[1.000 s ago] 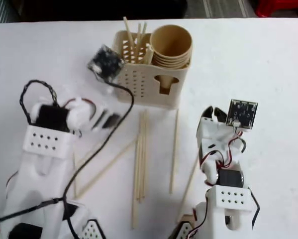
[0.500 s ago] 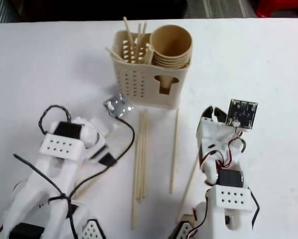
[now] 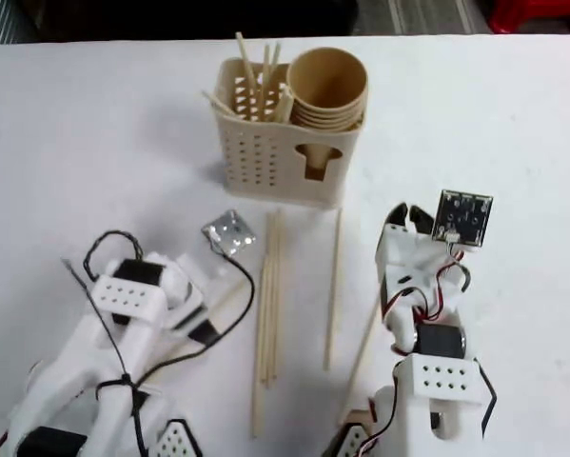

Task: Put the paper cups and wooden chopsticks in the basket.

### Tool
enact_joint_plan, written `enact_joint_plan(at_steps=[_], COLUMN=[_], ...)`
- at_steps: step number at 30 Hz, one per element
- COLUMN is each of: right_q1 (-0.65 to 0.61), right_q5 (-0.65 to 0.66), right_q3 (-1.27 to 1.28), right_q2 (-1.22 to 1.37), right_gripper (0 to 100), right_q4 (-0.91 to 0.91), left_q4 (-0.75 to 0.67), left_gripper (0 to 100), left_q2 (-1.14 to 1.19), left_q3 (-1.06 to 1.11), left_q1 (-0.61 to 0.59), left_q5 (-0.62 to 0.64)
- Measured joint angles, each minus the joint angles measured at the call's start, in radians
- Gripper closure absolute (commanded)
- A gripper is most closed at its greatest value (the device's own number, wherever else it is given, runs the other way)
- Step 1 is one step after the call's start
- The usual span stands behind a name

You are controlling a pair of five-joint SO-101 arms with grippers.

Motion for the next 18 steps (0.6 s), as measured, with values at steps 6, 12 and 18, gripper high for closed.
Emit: enact_joint_plan(at_steps=[6, 12, 18], right_q1=[0.0, 0.0, 0.0], right_q5=[0.0, 0.0, 0.0], right_q3=[0.0, 0.0, 0.0], right_q2=[0.0, 0.0, 0.0], right_gripper=[94.2, 94.2, 94.2], right_q4=[0.0, 0.0, 0.0], left_q4=[-0.124, -0.201, -0.114], left_gripper=[74, 74, 73], left_q2=[-0.003, -0.003, -0.003], left_q3=[0.0, 0.0, -0.054], left_q1=[-0.089, -0.189, -0.192], left_q5=[0.0, 0.0, 0.0])
